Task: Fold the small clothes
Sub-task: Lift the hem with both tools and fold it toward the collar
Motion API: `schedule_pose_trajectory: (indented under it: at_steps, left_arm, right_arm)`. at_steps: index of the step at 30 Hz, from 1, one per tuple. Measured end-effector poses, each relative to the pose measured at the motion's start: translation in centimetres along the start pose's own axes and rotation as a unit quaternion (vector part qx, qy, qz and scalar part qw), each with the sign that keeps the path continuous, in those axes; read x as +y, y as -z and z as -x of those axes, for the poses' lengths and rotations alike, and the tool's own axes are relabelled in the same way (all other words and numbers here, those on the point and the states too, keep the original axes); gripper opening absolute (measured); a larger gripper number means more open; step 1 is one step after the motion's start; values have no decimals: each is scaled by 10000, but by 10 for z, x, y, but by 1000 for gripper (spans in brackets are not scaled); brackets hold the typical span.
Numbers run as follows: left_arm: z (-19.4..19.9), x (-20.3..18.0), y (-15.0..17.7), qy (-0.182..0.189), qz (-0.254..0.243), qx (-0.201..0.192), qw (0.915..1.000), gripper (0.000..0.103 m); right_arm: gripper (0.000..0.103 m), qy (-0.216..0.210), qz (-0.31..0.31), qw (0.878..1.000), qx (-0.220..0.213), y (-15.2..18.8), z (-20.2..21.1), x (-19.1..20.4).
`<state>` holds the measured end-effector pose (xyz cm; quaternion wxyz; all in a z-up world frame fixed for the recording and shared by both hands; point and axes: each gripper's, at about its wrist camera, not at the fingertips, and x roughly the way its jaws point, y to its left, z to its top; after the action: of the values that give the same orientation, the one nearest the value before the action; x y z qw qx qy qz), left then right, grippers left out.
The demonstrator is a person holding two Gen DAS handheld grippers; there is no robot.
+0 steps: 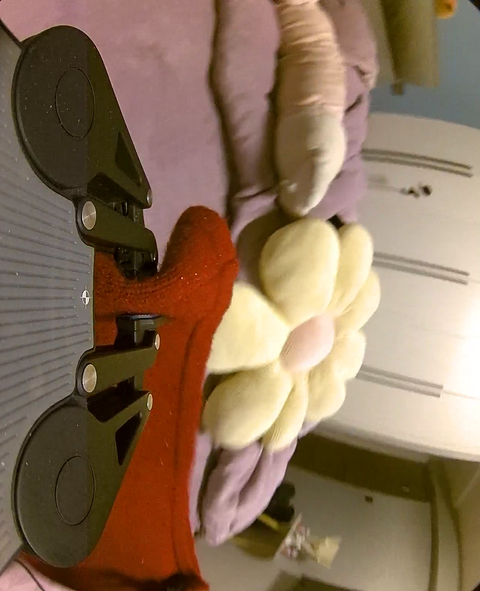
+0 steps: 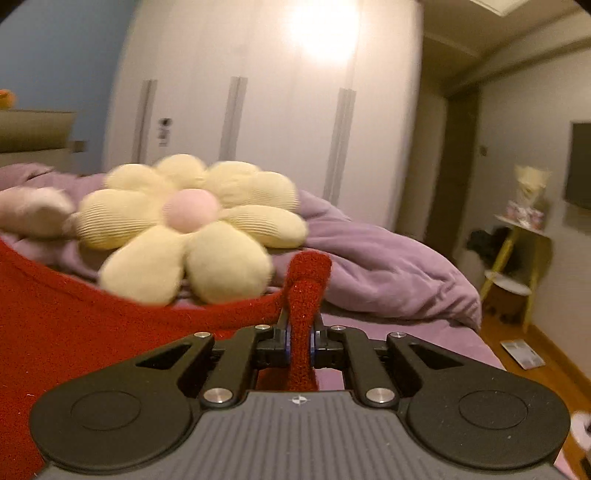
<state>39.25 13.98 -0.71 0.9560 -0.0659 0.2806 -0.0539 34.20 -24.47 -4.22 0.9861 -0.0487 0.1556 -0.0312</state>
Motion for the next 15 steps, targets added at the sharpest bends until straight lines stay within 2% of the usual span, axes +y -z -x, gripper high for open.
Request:
schedule_pose_trajectory:
  at_steps: [1, 4, 9, 13, 14, 15]
  left_arm:
    - [-11, -2, -1, -115, -1, -20, 9999, 15]
    - [-50, -8, 9, -411, 43, 247, 9988, 16]
    - [-90, -14, 44, -732, -54, 728, 9946, 20]
    - [-101, -4, 57, -891, 74, 785, 9929, 36]
    - [-103, -2, 59, -924, 78, 818, 9923, 39]
    - [-103, -1, 60, -971, 69, 830, 9918, 48]
  right_arm:
    - [8, 86, -140, 9998, 73, -1, -16, 0]
    - [8, 252, -226, 9989, 321, 12, -56, 4]
    - [8, 459, 24, 9952, 866, 51, -96, 19]
    - [11, 583, 29, 9922, 1099, 71, -108, 22]
    - [18, 609, -32, 9918, 1121, 72, -110, 20]
    - [29, 620, -96, 9914, 1150, 74, -111, 18]
